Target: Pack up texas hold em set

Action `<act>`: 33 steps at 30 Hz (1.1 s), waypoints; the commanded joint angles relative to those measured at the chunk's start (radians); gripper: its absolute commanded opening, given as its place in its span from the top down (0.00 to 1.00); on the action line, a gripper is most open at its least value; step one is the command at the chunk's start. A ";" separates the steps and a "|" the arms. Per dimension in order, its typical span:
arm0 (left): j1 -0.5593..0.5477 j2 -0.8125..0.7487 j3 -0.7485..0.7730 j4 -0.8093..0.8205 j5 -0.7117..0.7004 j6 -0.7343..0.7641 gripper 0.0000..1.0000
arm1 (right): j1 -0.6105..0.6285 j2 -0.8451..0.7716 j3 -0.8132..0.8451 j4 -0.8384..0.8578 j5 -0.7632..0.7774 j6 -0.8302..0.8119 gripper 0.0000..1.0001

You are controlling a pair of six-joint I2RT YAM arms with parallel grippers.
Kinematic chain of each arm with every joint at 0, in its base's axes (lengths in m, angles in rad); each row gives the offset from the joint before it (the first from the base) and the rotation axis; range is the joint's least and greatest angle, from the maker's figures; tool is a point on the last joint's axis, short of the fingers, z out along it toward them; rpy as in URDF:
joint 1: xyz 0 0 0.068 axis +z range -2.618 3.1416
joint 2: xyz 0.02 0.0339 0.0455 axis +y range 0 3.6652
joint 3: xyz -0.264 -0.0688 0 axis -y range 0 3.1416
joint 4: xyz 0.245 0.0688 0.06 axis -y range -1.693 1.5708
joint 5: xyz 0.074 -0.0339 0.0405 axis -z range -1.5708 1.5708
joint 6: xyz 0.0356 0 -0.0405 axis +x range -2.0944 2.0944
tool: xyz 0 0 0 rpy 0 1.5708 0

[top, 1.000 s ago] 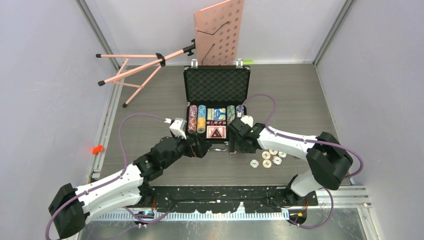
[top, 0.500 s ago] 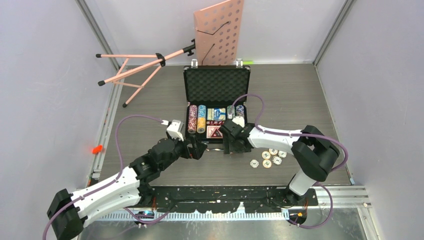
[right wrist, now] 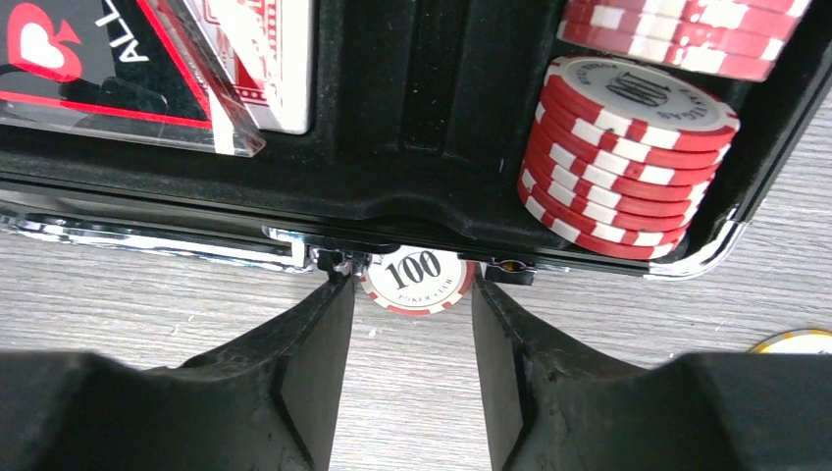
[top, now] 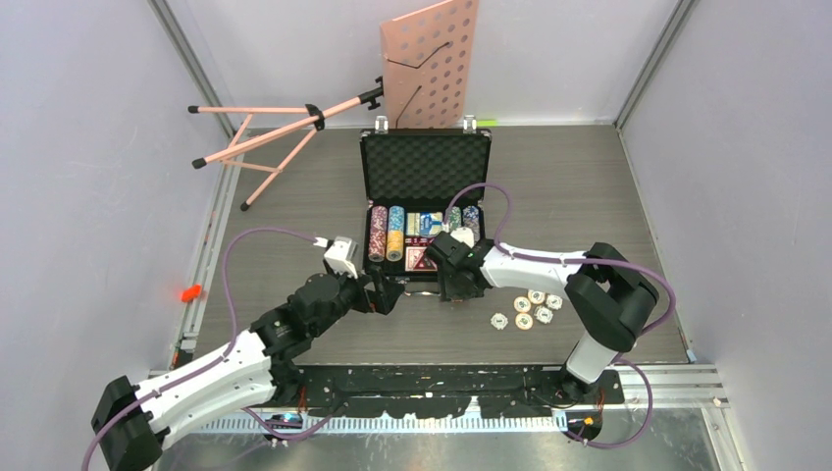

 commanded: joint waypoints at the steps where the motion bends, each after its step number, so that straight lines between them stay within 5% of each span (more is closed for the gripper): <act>1: 0.008 -0.029 -0.010 -0.004 -0.023 0.022 0.00 | -0.010 0.050 -0.001 0.069 0.018 0.014 0.50; 6: 0.008 -0.044 -0.009 -0.011 -0.017 0.022 0.00 | -0.006 0.010 -0.026 0.045 -0.002 0.031 0.58; 20: 0.008 -0.005 0.016 -0.020 0.030 0.016 0.02 | 0.047 -0.155 -0.121 -0.061 -0.006 0.104 0.57; 22: 0.008 -0.001 0.019 -0.022 0.033 0.017 0.02 | 0.047 -0.163 -0.102 -0.082 0.007 0.097 0.55; 27: 0.008 -0.007 0.023 -0.032 0.034 0.016 0.01 | 0.047 -0.167 -0.059 -0.110 0.027 0.075 0.28; 33: 0.008 -0.012 0.023 -0.035 0.031 0.019 0.01 | 0.047 -0.115 -0.007 -0.085 0.036 0.046 0.26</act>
